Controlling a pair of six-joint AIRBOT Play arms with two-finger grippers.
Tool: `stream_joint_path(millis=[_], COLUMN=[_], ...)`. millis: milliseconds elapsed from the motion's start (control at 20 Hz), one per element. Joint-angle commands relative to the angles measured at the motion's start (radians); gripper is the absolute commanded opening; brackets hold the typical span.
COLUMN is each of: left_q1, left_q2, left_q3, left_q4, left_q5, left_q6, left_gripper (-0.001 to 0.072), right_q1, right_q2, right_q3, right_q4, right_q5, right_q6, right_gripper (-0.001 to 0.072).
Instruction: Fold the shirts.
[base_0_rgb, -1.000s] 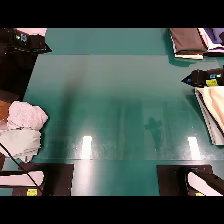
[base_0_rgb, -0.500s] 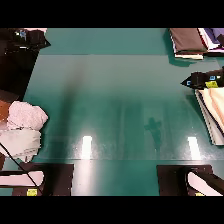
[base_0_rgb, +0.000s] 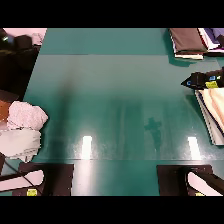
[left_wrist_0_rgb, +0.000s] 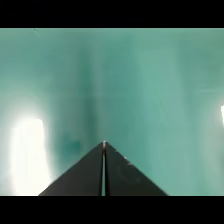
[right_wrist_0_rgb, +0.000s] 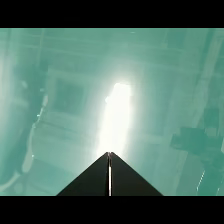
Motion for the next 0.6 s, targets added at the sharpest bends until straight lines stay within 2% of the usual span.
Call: stream_joint_path(millis=[0,150,200,250,300,550], left_q1=[0.131,0.268,0.301,0.319,0.326,0.326], left_q2=[0.173,0.291,0.303,0.304,0.304,0.281], left_q3=[-0.243,-0.517,-0.589,-0.644,-0.701,-0.913], left_q4=[0.149,0.189,0.201,0.204,0.207,0.204], left_q5=[-0.046,-0.031,-0.027,-0.015,0.018,0.232], left_q6=[-0.031,-0.029,-0.029,-0.031,-0.050,-0.047], left_gripper=[0.0022,0.0024,0.0073,0.0413,0.0720,0.0712], right_q1=[0.000,0.000,0.000,0.000,0.000,0.000], right_q2=[0.000,0.001,0.001,0.001,0.001,0.000], right_q3=[0.000,-0.001,-0.001,-0.001,-0.001,-0.001], right_q4=[0.000,0.001,0.002,0.002,0.002,0.002], right_q5=[-0.002,0.000,0.000,0.000,0.001,0.000], right_q6=[0.001,0.001,0.001,0.001,0.001,0.001], right_gripper=[0.0014,0.0014,0.0013,0.0013,0.0013,0.0013])
